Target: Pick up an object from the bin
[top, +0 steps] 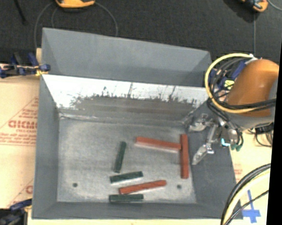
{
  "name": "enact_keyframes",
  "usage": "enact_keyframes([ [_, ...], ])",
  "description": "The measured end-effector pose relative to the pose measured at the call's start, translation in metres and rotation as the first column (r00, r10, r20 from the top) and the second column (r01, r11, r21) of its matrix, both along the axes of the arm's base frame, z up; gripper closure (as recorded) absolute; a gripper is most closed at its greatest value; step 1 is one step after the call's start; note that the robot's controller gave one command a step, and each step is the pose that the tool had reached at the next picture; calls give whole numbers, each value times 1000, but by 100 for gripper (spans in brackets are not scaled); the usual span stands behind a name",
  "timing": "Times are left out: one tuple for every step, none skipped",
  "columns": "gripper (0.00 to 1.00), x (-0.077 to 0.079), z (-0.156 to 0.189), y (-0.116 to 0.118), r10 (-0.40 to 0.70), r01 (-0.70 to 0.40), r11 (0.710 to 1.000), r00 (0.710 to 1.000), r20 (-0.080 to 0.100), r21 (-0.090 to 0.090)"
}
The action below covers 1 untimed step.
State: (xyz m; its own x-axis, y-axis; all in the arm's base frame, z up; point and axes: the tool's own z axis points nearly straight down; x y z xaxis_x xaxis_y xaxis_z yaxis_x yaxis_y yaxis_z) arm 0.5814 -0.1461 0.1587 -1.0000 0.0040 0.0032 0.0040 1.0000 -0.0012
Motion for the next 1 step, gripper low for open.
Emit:
enact_keyframes([
  [0,2,5,0,3,-3,1000,1000,7,-2],
])
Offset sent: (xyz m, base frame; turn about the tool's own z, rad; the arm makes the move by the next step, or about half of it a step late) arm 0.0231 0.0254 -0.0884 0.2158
